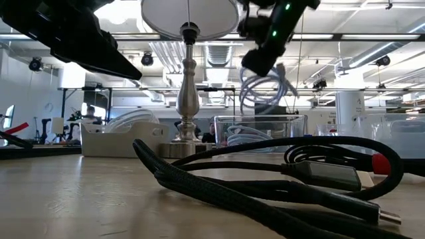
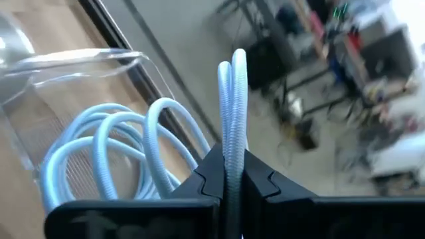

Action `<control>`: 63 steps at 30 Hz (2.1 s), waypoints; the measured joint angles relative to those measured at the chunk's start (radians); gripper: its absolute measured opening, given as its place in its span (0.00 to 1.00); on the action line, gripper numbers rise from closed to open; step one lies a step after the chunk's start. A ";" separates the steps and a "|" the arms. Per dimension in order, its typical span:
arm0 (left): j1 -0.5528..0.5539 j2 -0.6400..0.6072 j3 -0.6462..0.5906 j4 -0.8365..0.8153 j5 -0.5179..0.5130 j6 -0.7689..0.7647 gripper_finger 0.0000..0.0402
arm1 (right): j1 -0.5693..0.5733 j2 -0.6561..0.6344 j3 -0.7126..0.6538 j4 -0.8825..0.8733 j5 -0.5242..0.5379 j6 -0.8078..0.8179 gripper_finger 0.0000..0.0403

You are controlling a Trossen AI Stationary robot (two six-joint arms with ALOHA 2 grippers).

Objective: Pick & Place USB Port
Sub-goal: Put the left blue HDMI cable into the left transparent bin

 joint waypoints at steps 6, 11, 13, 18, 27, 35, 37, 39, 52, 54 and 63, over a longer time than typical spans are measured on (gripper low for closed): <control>0.000 0.000 0.000 0.000 0.000 0.000 0.36 | -0.075 0.064 0.000 0.045 -0.091 0.067 0.03; 0.000 0.000 0.000 -0.001 0.000 -0.001 0.36 | -0.097 0.120 0.000 0.089 -0.111 0.032 0.03; 0.000 0.000 0.000 -0.001 0.000 -0.005 0.36 | -0.103 0.136 0.000 0.101 -0.123 0.038 0.03; 0.000 0.000 0.000 -0.003 0.018 -0.005 0.36 | -0.106 0.150 0.000 0.099 -0.187 0.031 0.04; 0.000 0.000 0.000 -0.008 0.018 -0.005 0.36 | -0.105 0.141 0.006 0.097 -0.261 -0.014 0.21; -0.001 0.000 0.000 -0.008 0.018 -0.012 0.36 | -0.089 0.103 0.025 0.032 -0.299 -0.022 0.33; -0.001 0.000 0.000 -0.008 0.018 -0.015 0.36 | -0.076 0.082 0.032 0.006 -0.317 -0.022 0.34; -0.001 0.000 0.000 -0.008 0.018 -0.017 0.36 | -0.063 0.061 0.034 -0.009 -0.328 -0.022 0.35; -0.001 0.000 0.000 -0.008 0.019 -0.025 0.36 | -0.094 0.028 0.026 -0.008 -0.232 0.033 0.28; 0.000 0.000 0.000 -0.008 0.019 -0.026 0.36 | -0.121 0.044 0.023 -0.003 -0.229 0.063 0.25; 0.000 0.000 0.000 -0.009 0.020 -0.026 0.36 | -0.190 0.145 0.024 0.024 -0.516 0.065 0.04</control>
